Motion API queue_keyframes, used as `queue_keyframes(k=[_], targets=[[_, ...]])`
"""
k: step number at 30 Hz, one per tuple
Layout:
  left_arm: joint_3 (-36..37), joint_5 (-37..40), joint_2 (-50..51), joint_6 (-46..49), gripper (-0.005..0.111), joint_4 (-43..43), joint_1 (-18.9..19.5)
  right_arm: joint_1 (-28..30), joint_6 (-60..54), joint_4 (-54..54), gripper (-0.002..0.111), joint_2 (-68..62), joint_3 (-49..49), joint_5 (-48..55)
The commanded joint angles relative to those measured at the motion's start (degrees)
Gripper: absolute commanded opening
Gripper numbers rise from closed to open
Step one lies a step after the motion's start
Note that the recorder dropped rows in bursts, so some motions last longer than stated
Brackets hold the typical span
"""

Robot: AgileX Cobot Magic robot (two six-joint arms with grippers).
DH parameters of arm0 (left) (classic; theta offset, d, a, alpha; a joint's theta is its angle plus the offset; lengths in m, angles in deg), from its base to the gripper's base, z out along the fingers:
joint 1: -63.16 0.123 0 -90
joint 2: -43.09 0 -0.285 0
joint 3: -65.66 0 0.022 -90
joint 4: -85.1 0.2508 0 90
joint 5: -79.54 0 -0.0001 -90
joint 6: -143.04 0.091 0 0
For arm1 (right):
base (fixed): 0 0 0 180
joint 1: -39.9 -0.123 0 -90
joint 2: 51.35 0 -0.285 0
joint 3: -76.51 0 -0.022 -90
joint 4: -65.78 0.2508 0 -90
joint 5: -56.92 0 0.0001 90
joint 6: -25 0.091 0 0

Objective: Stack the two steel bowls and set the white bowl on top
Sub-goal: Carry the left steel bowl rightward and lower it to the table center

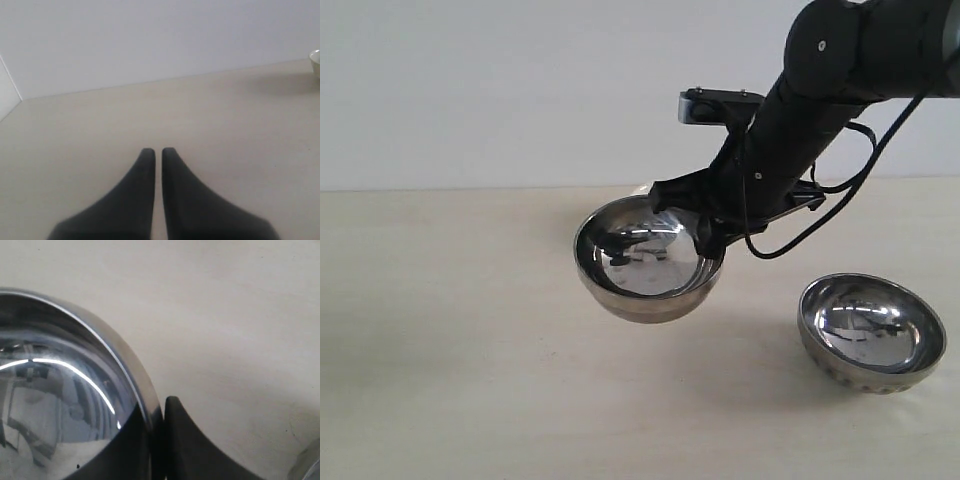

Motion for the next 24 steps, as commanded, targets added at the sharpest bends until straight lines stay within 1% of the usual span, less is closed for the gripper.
queue_keyframes(k=[1, 5, 8, 11, 13, 24], targets=[[0.2, -0.4, -0.2, -0.6, 0.004, -0.5, 0.2, 0.5, -2.1, 0.9, 0.0, 0.1, -0.6, -2.1], [0.2, -0.4, -0.2, -0.6, 0.004, -0.5, 0.2, 2.9, -7.2, 7.3, 0.0, -2.0, -1.2, -0.9], [0.2, -0.4, -0.2, -0.6, 0.004, -0.5, 0.2, 4.7, -10.3, 11.1, 0.0, -2.9, -4.2, -4.0], [0.2, -0.4, -0.2, -0.6, 0.004, -0.5, 0.2, 6.2, -11.2, 11.1, 0.0, -4.1, -6.0, -6.1], [0.2, -0.4, -0.2, -0.6, 0.004, -0.5, 0.2, 6.8, -11.4, 10.4, 0.0, -5.2, -6.0, -5.5], [0.2, -0.4, -0.2, -0.6, 0.004, -0.5, 0.2, 6.7, -11.8, 10.0, 0.0, -10.1, -6.0, -9.1]])
